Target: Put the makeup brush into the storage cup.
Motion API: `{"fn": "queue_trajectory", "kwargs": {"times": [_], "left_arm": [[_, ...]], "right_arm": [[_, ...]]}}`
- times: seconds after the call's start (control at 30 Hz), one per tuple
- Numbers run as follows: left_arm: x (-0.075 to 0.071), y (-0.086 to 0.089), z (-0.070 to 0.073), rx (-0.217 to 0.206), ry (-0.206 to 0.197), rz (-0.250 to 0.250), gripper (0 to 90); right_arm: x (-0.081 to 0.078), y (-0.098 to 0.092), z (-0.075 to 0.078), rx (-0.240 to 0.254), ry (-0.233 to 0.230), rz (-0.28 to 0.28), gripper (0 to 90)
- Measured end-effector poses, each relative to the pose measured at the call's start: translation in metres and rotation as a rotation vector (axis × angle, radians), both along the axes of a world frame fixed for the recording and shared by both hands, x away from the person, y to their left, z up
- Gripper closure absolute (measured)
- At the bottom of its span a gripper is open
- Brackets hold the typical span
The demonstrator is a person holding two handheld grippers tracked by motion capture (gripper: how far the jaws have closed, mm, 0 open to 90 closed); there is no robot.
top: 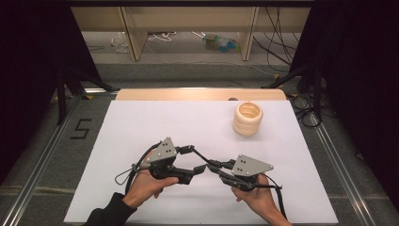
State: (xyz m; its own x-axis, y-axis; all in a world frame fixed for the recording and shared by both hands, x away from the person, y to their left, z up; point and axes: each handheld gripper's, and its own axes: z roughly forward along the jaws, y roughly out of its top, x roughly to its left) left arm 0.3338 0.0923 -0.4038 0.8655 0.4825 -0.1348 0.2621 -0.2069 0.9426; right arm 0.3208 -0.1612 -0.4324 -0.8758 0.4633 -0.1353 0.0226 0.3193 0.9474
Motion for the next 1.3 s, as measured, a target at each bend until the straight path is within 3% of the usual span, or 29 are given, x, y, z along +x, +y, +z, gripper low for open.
{"fn": "queue_trajectory", "kwargs": {"times": [0.5, 0.63, 0.77, 1.3], "left_arm": [[-0.0007, -0.0021, -0.0015, -0.046, 0.011, 0.008, 22.8], [-0.0010, -0.0028, -0.0029, -0.061, 0.028, 0.012, 22.6], [-0.0013, -0.0032, -0.0033, -0.061, 0.019, 0.015, 24.0], [-0.0018, -0.0020, -0.0048, -0.107, 0.034, -0.009, 45.5]], "right_arm": [[-0.0017, 0.0045, -0.0020, 0.051, 0.049, 0.040, 83.9], [-0.0021, 0.0055, -0.0024, 0.061, 0.052, 0.044, 83.9], [-0.0027, 0.0065, -0.0026, 0.071, 0.051, 0.039, 83.9], [-0.0033, 0.0074, -0.0027, 0.077, 0.053, 0.052, 83.9]]}}
